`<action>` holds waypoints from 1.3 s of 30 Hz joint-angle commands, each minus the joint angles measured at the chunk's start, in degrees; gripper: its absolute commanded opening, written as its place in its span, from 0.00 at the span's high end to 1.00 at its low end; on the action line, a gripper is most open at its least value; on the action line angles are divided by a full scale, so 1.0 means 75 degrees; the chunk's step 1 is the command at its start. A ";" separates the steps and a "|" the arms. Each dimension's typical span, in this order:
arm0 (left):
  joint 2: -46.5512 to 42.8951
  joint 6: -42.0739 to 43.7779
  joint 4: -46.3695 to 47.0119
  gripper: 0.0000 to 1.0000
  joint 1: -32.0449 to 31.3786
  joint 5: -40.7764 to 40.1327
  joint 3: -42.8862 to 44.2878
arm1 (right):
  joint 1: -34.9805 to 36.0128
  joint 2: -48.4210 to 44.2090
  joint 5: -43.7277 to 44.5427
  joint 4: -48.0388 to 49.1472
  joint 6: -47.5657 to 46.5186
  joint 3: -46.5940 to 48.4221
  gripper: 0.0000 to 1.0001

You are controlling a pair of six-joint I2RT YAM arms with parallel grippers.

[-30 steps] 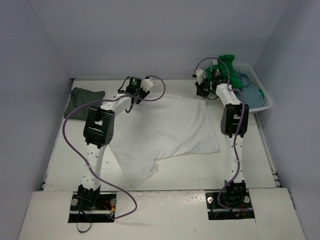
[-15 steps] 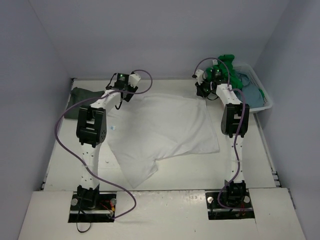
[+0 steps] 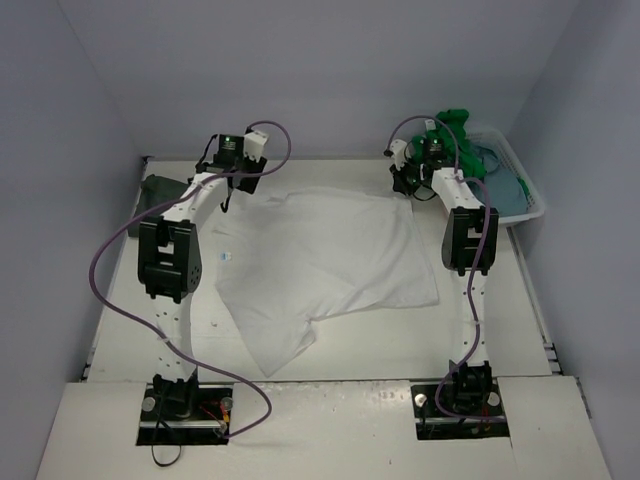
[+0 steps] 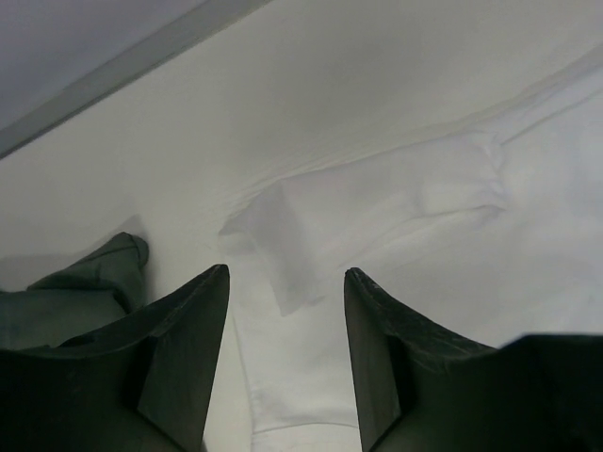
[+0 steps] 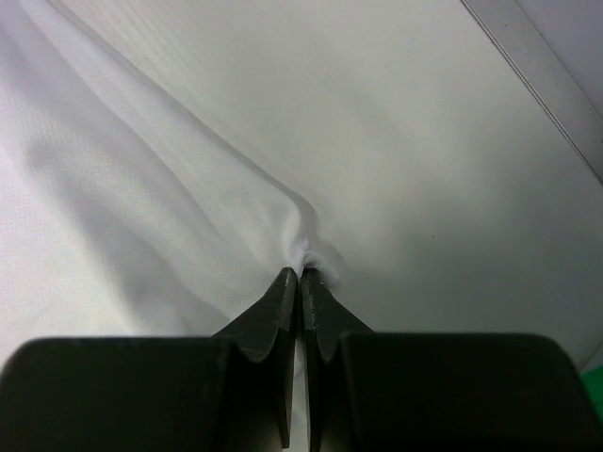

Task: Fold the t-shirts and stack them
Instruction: Pick up the flattened T-shirt from the center of the board.

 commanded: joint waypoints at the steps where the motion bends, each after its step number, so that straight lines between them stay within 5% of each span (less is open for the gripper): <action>1: -0.0452 -0.0583 -0.0413 0.53 0.0029 0.0356 0.0376 | 0.0120 -0.0425 0.0120 -0.0453 0.0022 -0.0191 1.00; 24: 0.0662 -0.1908 -0.1995 0.58 0.0791 0.1269 0.1595 | 0.0120 -0.0448 0.0132 -0.0453 -0.0037 -0.0414 1.00; 39: 0.1060 -0.1932 -0.1879 0.60 0.0838 0.1352 0.1712 | 0.0143 -0.0577 0.0074 -0.0453 -0.0025 -0.0577 1.00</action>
